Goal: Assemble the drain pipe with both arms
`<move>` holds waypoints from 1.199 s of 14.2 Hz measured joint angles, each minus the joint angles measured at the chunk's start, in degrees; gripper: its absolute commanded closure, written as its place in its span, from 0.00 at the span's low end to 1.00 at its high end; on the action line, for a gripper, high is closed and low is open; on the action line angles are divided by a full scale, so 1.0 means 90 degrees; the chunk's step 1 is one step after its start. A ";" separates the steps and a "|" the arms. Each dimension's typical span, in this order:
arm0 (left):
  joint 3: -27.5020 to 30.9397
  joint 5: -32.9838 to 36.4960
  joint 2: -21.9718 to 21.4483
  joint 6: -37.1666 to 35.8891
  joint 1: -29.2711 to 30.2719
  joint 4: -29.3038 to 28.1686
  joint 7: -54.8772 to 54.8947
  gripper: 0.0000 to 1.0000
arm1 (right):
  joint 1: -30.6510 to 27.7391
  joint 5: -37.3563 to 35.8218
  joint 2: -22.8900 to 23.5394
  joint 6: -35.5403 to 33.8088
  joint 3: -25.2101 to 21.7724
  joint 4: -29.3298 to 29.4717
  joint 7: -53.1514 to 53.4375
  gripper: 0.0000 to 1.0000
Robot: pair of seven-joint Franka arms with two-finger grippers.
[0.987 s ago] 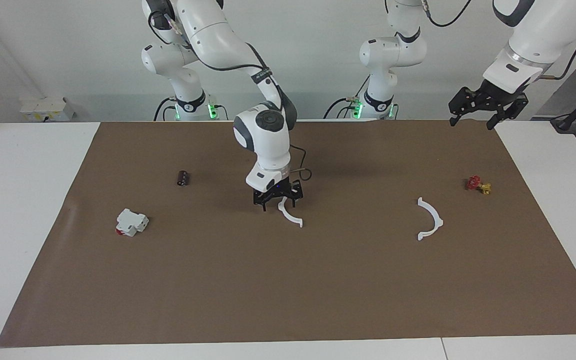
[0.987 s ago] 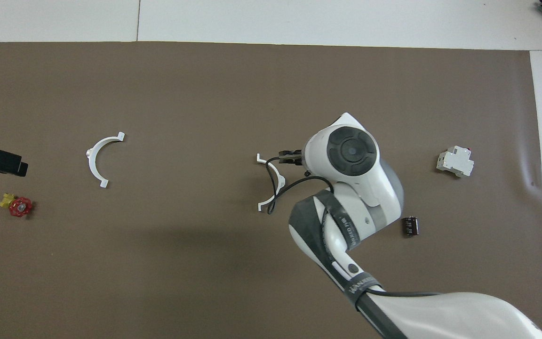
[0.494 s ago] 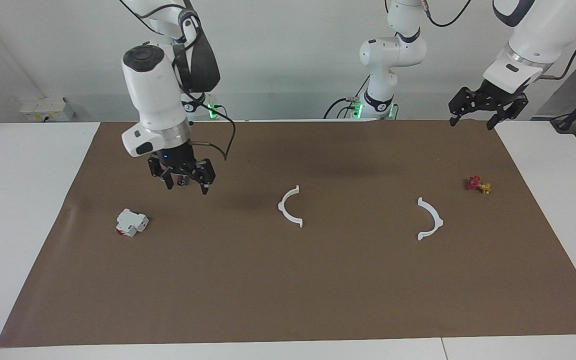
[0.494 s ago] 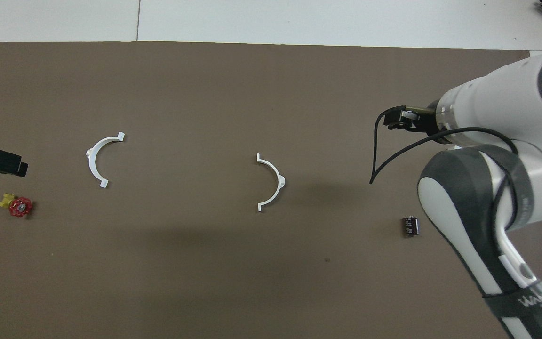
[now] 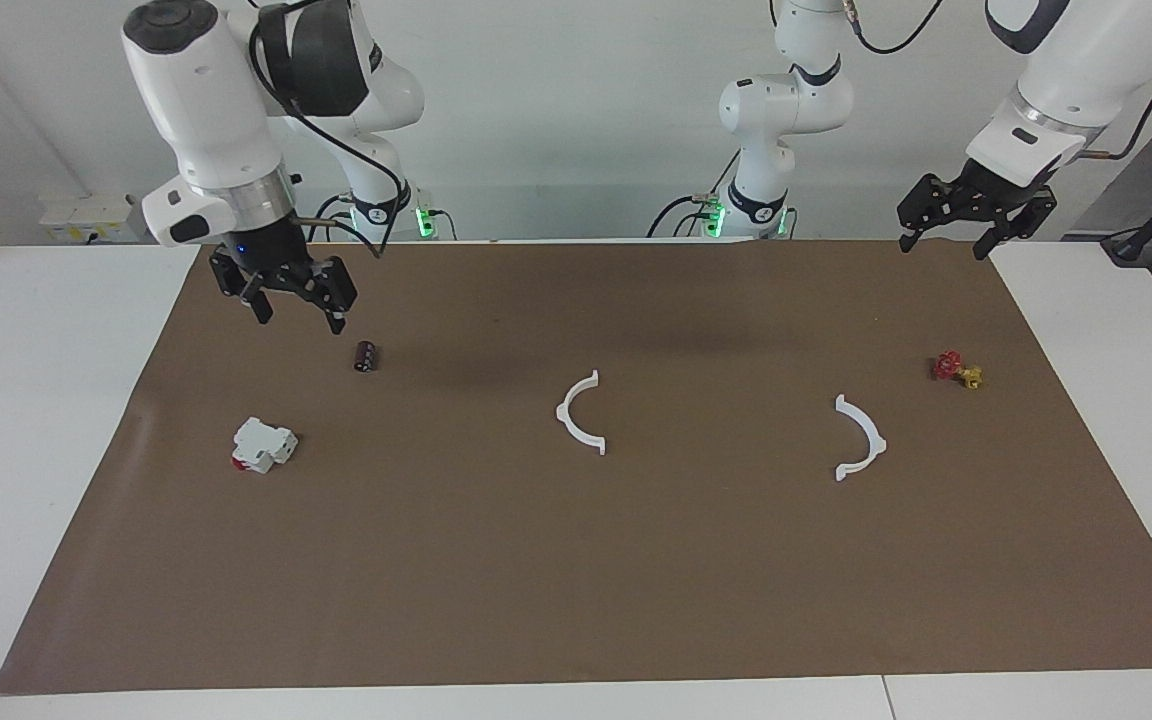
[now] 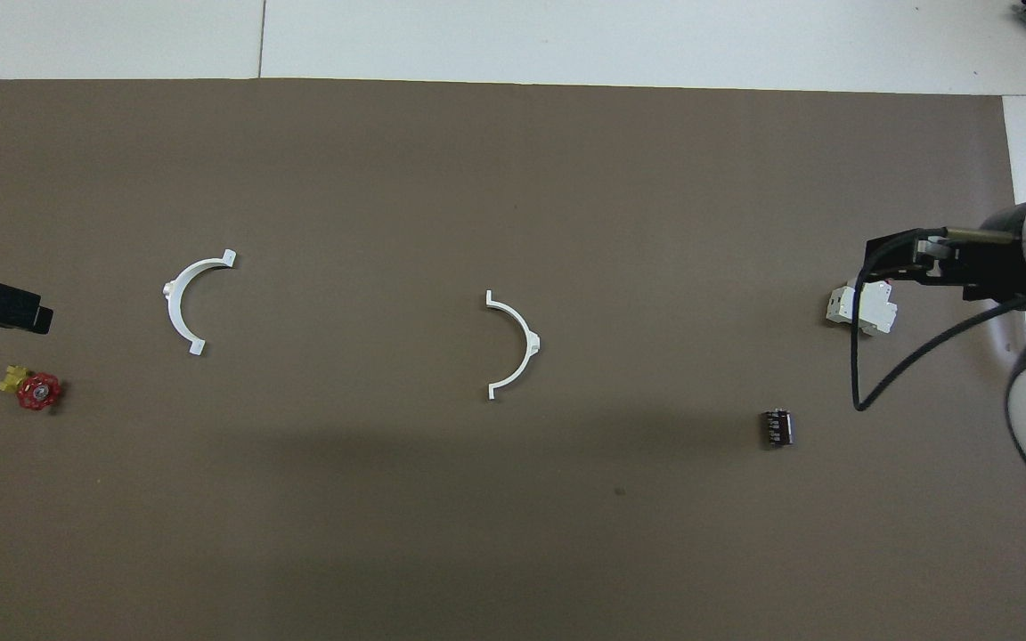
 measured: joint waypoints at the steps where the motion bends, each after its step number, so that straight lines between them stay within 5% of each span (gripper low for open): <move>1: 0.0000 0.0000 0.0000 0.0000 0.0000 0.0000 0.0000 0.00 | -0.0029 -0.0001 -0.0075 -0.0262 -0.0001 0.0128 -0.0180 0.00; 17: 0.0002 0.0000 0.0000 -0.0055 0.0000 -0.0001 -0.0001 0.00 | -0.0055 0.0001 -0.0127 -0.0660 0.0027 0.0186 -0.0503 0.00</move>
